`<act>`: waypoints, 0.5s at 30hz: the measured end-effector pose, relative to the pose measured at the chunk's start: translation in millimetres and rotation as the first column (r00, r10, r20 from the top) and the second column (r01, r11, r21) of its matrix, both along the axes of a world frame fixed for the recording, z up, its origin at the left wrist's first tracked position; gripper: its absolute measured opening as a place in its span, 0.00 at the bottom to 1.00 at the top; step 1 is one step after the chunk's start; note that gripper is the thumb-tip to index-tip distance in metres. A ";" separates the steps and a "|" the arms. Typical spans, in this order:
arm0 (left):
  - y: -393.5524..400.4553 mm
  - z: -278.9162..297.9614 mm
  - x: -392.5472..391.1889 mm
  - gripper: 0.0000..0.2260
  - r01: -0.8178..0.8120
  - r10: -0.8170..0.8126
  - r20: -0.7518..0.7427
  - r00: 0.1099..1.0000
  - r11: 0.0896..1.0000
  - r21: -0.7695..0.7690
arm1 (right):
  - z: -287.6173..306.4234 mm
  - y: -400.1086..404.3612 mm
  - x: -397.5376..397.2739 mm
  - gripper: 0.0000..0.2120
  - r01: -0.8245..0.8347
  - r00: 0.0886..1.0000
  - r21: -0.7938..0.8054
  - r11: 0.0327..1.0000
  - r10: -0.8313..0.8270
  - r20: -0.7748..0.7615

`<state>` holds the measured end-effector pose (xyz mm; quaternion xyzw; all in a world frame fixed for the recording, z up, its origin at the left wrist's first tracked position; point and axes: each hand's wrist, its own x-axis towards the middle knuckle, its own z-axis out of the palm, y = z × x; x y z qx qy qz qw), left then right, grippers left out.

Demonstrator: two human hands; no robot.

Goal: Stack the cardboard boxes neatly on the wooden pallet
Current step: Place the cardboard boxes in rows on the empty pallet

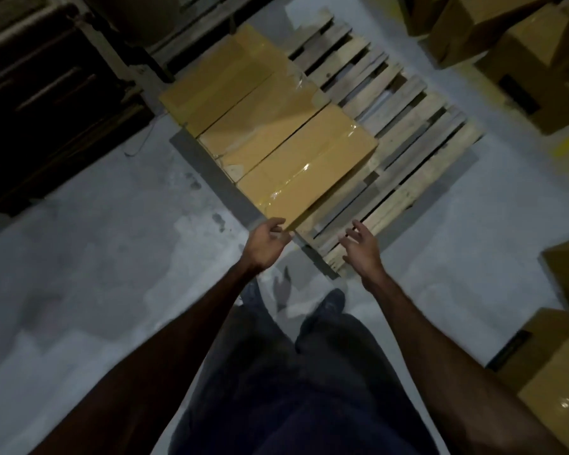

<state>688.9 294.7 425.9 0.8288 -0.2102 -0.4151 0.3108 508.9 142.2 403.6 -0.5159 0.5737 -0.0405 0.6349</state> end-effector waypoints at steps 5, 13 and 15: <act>9.8 45.5 -40.6 0.22 -0.040 0.042 0.012 0.999 0.995 -0.095 | 48.9 11.8 -43.2 0.28 0.061 0.994 -0.020 0.998 -0.058 0.095; 2.3 65.1 -76.9 0.22 0.149 -0.152 -0.003 0.988 0.971 -0.185 | 98.5 26.7 -102.0 0.24 0.181 0.979 -0.182 0.967 -0.159 0.130; 1.2 68.5 -87.2 0.23 0.197 -0.203 -0.010 0.979 0.962 -0.189 | 106.6 36.7 -122.1 0.22 0.248 0.965 -0.194 0.949 -0.225 0.134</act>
